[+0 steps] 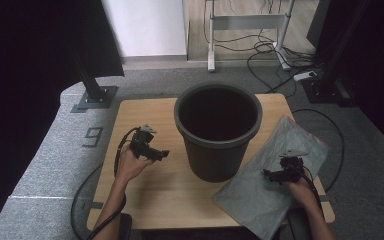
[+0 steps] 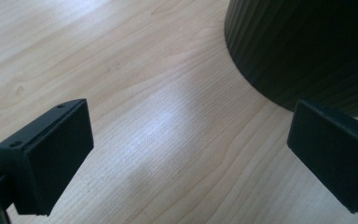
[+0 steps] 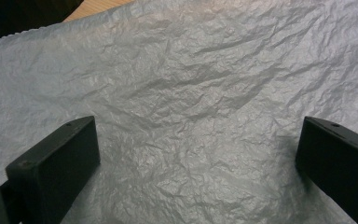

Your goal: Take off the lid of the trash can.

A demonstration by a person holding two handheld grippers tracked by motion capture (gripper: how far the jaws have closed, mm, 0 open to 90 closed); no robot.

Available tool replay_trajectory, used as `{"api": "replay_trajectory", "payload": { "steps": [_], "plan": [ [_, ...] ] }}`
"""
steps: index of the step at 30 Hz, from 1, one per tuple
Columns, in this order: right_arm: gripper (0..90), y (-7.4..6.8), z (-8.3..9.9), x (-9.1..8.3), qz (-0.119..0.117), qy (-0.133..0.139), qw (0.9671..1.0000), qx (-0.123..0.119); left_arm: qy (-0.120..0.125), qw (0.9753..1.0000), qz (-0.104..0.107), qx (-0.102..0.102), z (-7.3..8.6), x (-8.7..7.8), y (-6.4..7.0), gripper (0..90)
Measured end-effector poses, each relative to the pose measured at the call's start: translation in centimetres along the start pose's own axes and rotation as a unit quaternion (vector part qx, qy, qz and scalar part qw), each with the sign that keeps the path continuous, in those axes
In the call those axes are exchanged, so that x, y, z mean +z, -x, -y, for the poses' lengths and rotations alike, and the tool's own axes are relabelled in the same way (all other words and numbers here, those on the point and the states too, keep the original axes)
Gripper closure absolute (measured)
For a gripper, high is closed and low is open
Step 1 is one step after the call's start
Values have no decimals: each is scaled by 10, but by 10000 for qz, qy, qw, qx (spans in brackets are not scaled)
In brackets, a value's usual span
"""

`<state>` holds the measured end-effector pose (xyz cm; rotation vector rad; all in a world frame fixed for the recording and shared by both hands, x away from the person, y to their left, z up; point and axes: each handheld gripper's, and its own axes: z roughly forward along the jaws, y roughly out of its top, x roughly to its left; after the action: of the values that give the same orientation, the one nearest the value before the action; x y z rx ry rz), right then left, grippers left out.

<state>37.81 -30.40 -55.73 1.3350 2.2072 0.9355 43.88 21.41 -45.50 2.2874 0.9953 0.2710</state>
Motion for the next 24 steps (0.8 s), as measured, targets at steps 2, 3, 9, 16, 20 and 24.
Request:
{"api": "replay_trajectory", "payload": {
  "steps": [2, 3, 9, 16, 20, 24],
  "plan": [
    [0, 0, 0, 0, 1, 0, 10000, 2, -14, 10000, 18, 16, -5, -3, 0, 0],
    [0, 0, 0, 0, 1, -1, 10000, 2, -13, 10000, 27, 31, -9, -6, -1, 0],
    [0, 0, 0, 0, 0, -4, 10000, -2, 41, 9999, 84, 83, -28, -22, -3, 0],
    [0, 0, 0, 0, -2, -3, 10000, -9, 126, 9997, 76, 178, -51, -41, -4, 8],
    [0, 0, 0, 0, -3, -3, 10000, -10, 175, 9996, 83, 210, -62, -49, -5, 11],
    [0, 0, 0, 0, -7, -2, 10000, -13, 188, 9994, 71, 265, -75, -56, -5, 12]
  ]
}}
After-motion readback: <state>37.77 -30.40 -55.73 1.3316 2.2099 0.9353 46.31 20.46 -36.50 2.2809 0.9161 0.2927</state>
